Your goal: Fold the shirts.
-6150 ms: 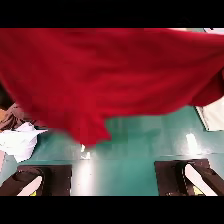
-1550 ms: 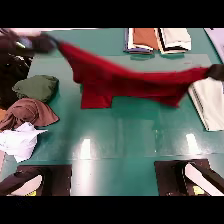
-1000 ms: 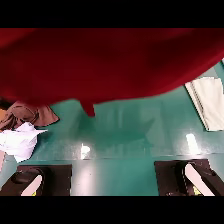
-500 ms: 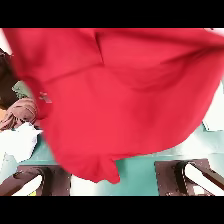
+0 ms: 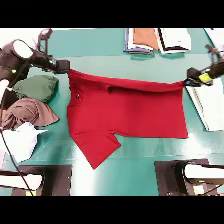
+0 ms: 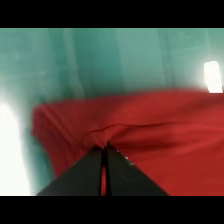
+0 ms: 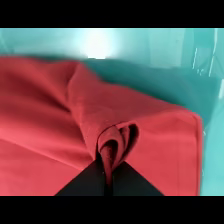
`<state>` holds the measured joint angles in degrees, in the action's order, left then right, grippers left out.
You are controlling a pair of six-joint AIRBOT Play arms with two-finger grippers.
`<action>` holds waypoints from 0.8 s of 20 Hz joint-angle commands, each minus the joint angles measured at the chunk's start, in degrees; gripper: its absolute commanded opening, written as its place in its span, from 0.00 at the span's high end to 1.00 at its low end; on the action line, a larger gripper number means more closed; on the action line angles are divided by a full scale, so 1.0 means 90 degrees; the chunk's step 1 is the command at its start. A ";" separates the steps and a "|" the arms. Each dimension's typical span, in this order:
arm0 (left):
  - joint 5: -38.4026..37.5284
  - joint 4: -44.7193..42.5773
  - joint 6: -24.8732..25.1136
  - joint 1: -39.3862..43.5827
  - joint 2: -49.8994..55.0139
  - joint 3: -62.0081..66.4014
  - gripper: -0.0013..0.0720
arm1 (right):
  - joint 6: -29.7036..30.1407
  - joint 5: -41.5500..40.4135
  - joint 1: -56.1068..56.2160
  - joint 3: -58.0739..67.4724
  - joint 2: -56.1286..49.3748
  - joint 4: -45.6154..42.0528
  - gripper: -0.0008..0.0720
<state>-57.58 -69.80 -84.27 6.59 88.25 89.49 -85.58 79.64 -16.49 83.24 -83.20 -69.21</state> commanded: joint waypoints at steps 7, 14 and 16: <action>-0.0566 0.0265 0.0542 -0.0002 0.0367 -0.0148 0.95 | 0.0231 -0.0180 0.0092 0.0879 -0.0882 -0.0291 0.96; -0.0595 0.0287 0.0590 -0.0002 0.0367 -0.1134 0.95 | 0.0231 -0.0350 0.0090 -0.0425 -0.0882 -0.0437 0.96; -0.0750 0.0279 0.0588 -0.0002 0.0364 -0.1154 0.95 | 0.0231 -0.0342 0.0080 -0.0420 -0.0845 -0.0442 0.91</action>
<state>-62.85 -67.26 -79.18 6.59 91.50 80.66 -83.57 76.71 -15.73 81.10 -91.05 -72.82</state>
